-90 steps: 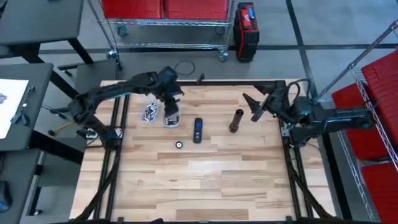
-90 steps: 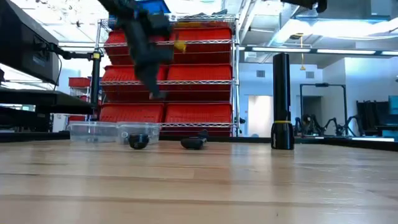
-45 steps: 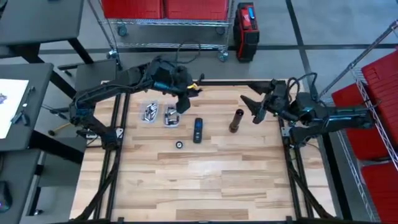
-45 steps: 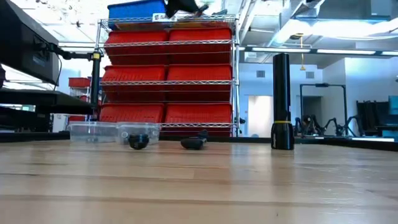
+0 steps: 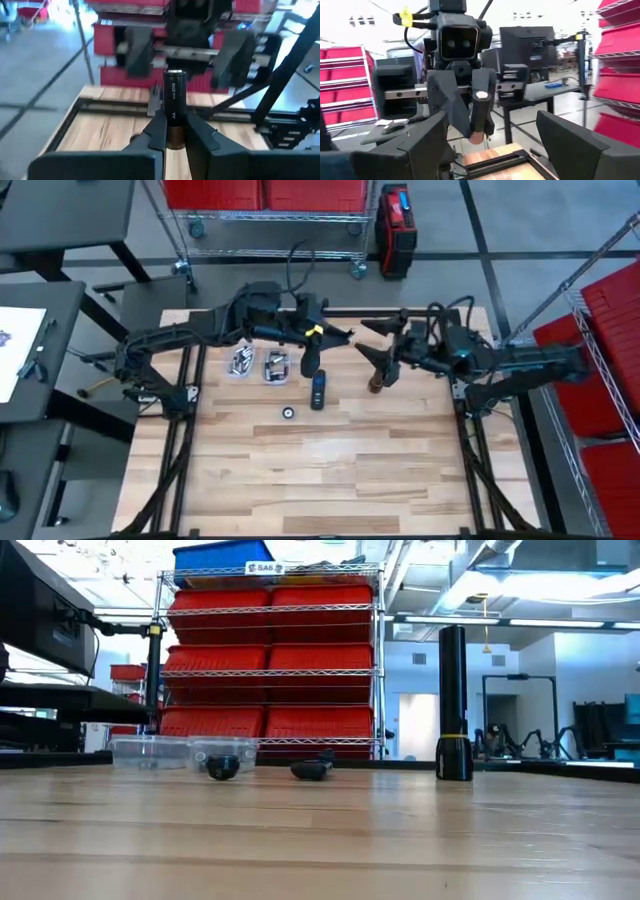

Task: Insert battery
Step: Insert the brown battery into the flashlight battery compartment

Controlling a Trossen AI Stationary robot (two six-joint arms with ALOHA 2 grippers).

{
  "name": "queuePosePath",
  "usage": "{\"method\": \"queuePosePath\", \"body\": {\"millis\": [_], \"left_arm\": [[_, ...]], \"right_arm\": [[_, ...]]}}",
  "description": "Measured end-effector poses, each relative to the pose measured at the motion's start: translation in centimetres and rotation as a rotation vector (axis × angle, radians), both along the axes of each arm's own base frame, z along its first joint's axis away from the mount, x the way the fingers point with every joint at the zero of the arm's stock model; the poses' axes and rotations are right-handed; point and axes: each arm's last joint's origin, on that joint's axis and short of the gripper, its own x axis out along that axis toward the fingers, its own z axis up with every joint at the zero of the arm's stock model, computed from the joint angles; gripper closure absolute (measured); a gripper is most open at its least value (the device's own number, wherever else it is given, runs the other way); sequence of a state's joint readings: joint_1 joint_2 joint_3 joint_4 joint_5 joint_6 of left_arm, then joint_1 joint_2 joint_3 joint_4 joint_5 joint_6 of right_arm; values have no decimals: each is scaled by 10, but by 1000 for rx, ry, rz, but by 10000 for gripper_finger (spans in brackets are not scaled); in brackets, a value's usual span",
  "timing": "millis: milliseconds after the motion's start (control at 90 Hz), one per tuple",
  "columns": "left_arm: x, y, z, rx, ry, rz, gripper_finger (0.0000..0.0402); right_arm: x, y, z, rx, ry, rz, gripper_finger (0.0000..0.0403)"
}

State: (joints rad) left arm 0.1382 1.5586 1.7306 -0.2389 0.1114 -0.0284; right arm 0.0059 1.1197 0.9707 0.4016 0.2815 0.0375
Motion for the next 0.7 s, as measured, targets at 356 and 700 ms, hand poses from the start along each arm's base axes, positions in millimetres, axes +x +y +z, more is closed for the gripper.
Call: {"method": "queuePosePath", "body": {"millis": [356, 700], "left_arm": [[0, -1, 1, -2, -7, -13, 383], [-3, -1, 3, 18, -17, -15, 383]], "right_arm": [[25, -2, 11, -21, 7, 66, 166], [22, -1, 15, -39, -15, 83, 309]]}}
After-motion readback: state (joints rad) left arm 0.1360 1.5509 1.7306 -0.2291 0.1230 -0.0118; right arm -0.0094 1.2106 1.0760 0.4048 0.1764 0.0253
